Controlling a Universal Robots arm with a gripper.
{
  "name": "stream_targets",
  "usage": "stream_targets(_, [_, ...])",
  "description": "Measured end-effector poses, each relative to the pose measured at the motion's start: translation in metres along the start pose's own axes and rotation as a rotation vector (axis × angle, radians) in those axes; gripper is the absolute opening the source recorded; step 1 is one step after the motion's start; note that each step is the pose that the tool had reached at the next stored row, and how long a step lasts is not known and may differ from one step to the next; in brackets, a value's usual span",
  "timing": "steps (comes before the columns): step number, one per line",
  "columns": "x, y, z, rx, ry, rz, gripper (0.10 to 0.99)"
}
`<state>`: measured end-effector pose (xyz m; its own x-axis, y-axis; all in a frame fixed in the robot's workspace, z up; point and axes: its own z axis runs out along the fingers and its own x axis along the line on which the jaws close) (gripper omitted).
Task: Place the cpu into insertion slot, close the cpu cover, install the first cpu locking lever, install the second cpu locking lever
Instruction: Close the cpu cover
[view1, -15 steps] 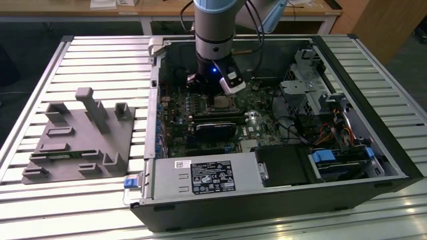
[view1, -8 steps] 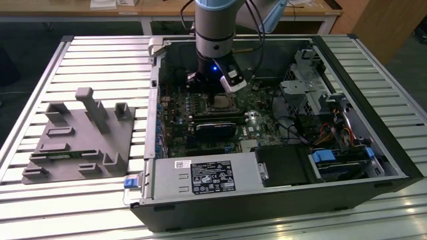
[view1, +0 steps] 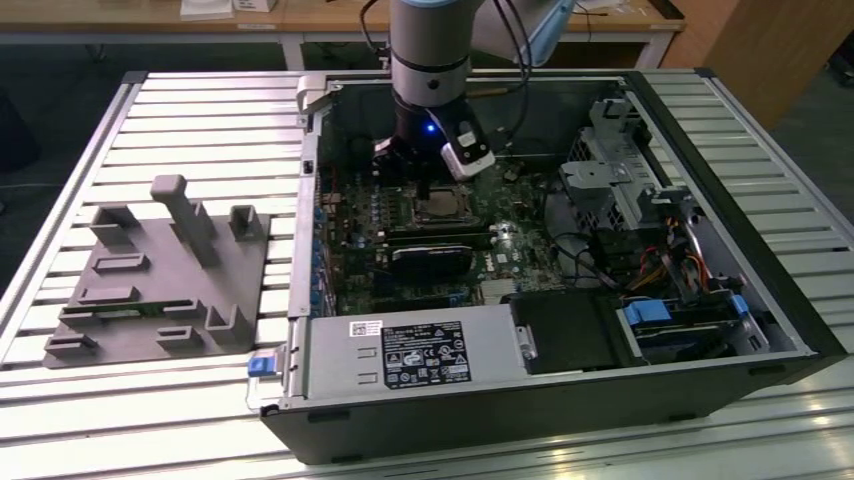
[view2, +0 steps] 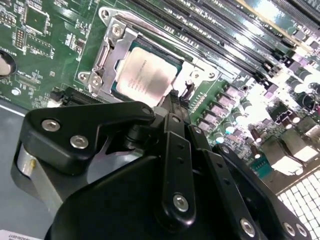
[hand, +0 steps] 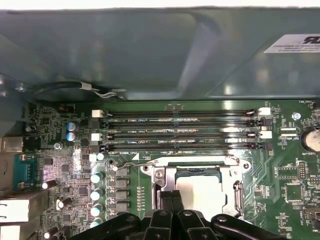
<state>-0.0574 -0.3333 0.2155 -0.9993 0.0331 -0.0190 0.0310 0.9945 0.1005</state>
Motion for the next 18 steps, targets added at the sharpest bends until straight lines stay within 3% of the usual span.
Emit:
stream_targets(8, [-0.0256, 0.0008, 0.0006, 0.000, 0.0012, 0.000, 0.106])
stream_targets(11, [-0.0263, 0.0010, -0.0015, 0.000, 0.0015, 0.000, 0.106])
stream_targets(15, [-0.0265, 0.0021, -0.0121, 0.000, 0.0015, 0.000, 0.106])
stream_targets(18, [-0.0266, 0.0022, -0.0131, 0.000, 0.0013, 0.000, 0.106])
